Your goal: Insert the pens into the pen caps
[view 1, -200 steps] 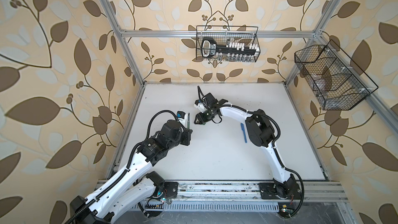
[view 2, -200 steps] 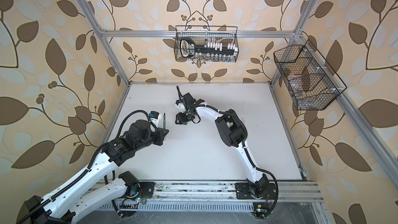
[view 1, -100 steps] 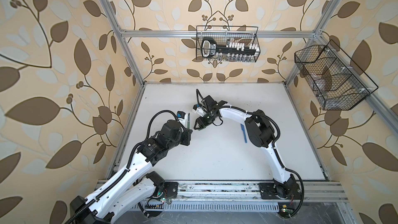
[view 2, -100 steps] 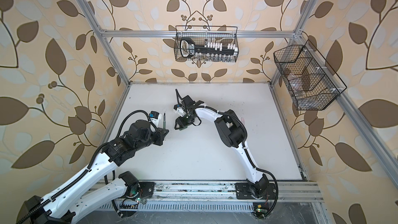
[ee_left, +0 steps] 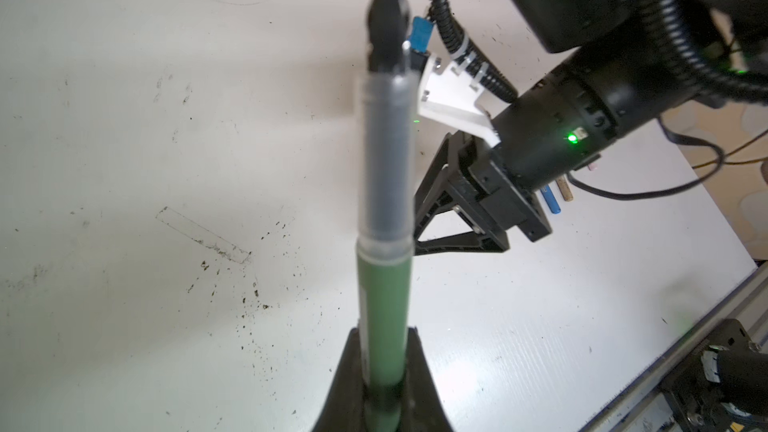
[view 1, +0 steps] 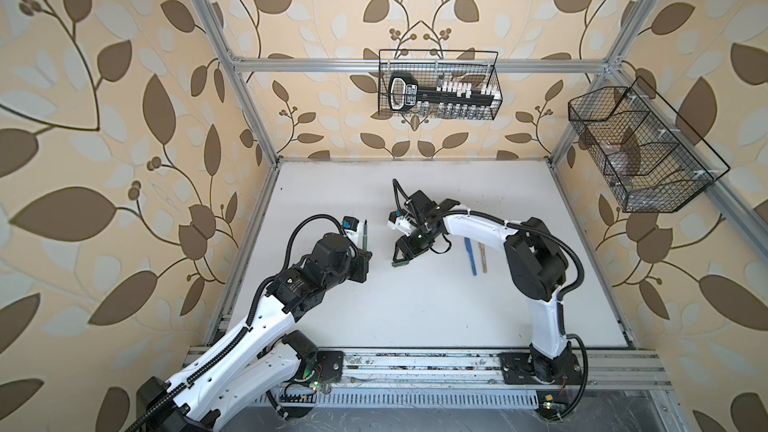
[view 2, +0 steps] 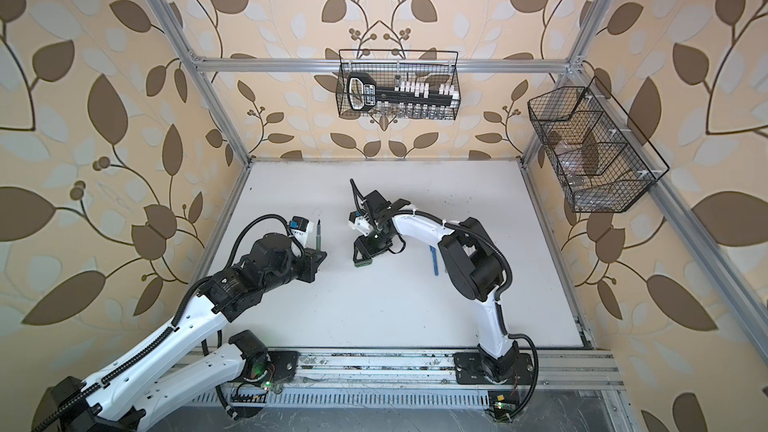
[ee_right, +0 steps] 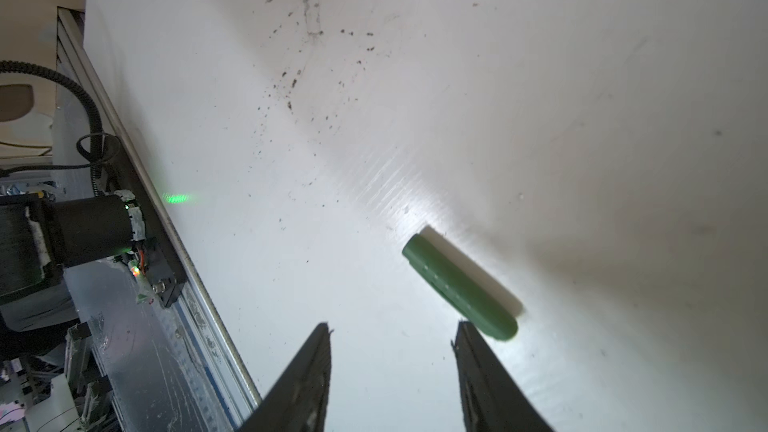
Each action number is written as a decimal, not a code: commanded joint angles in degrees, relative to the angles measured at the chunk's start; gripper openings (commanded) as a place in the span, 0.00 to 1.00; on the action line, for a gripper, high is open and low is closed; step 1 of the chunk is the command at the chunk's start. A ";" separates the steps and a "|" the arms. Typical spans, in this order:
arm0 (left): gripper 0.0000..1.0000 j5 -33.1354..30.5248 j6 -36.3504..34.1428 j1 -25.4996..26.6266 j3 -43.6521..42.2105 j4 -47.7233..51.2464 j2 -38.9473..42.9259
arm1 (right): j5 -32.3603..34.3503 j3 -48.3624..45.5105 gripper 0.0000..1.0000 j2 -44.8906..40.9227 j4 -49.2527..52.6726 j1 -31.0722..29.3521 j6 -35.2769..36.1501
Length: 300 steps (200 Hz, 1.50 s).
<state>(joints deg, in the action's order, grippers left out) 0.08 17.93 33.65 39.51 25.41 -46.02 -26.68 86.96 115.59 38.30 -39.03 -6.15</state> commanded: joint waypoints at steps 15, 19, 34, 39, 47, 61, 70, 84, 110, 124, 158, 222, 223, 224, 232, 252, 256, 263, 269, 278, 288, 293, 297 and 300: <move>0.00 1.14 -1.58 -0.53 -0.04 -2.22 0.71 | 7.90 1.35 0.53 0.97 0.92 -2.09 4.36; 0.00 1.13 -1.57 -0.51 -0.10 -2.22 0.82 | 8.53 1.58 0.54 1.25 0.87 -2.15 4.71; 0.00 1.24 -1.58 -0.54 -0.30 -2.40 1.19 | 10.97 3.60 0.55 3.07 2.23 -2.38 6.01; 0.00 1.22 -1.48 -0.56 -0.31 -2.45 1.28 | 11.34 4.75 0.55 3.85 3.58 -2.45 6.51; 0.00 1.14 -1.37 -0.60 -0.26 -2.30 1.37 | 11.21 6.33 0.55 5.14 5.56 -2.61 7.22; 0.00 1.09 -1.23 -0.60 -0.22 -1.86 1.55 | 9.33 7.32 0.55 6.33 7.46 -3.67 9.50; 0.00 0.91 -1.03 -0.55 -0.21 -1.64 1.78 | 9.16 7.59 0.56 6.64 8.53 -4.65 10.57; 0.00 0.73 -0.88 -0.59 -0.54 -1.67 2.22 | 8.24 7.70 0.56 7.14 9.30 -5.80 11.30; 0.00 0.45 -0.69 -0.60 -0.74 -1.51 3.08 | 6.53 7.79 0.56 7.93 9.42 -6.68 11.16; 0.00 0.43 -0.66 -0.57 -0.62 -1.21 3.28 | 6.02 7.95 0.56 8.50 9.29 -6.85 10.99; 0.00 0.44 -0.53 -0.52 -0.62 -1.24 3.30 | 5.97 9.32 0.56 10.38 9.67 -7.47 10.91; 0.00 0.56 -0.79 -0.60 -0.31 -1.24 2.78 | 12.95 13.06 0.57 12.64 7.01 -5.57 4.26; 0.00 0.55 -0.75 -0.56 -0.31 -1.24 2.74 | 13.09 13.06 0.57 12.64 6.94 -5.51 4.11; 0.00 0.54 -0.77 -0.53 -0.31 -1.24 2.71 | 13.11 13.06 0.57 12.64 6.86 -5.48 3.94; 0.00 0.56 -0.84 -0.52 -0.18 -1.22 2.53 | 13.67 12.89 0.57 12.42 6.21 -4.99 2.93; 0.00 0.86 -1.06 -0.57 0.09 -1.45 2.10 | 14.37 12.80 0.57 12.20 5.38 -3.70 1.34; 0.00 0.95 -1.12 -0.52 0.12 -1.50 1.99 | 14.22 12.80 0.57 12.20 5.26 -3.50 1.32; 0.00 1.05 -1.07 -0.52 0.13 -1.55 1.83 | 13.76 12.76 0.57 11.92 4.94 -3.34 1.22; 0.00 1.10 -1.23 -0.52 0.23 -1.54 1.77 | 13.31 12.51 0.57 11.68 4.58 -3.34 1.36; 0.00 1.14 -1.23 -0.52 0.29 -1.56 1.72 | 11.93 12.02 0.57 10.96 3.80 -3.43 1.51; 0.00 1.15 -1.16 -0.57 0.22 -1.54 1.81 | 10.62 11.22 0.57 9.80 2.69 -3.52 1.38; 0.00 1.11 -1.23 -0.54 0.21 -1.47 1.81 | 10.07 10.71 0.57 9.08 2.01 -3.52 1.11; 0.00 1.06 -1.19 -0.56 0.15 -1.50 1.89 | 9.75 10.22 0.57 8.46 1.40 -3.54 0.83; 0.00 1.00 -1.23 -0.54 0.13 -1.46 1.90 | 9.60 9.80 0.57 7.90 0.89 -3.47 0.63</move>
<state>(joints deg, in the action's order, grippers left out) 1.02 17.91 33.65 39.03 25.15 -44.42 -14.41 98.28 126.89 42.24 -41.91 -4.49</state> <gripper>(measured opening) 0.112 0.568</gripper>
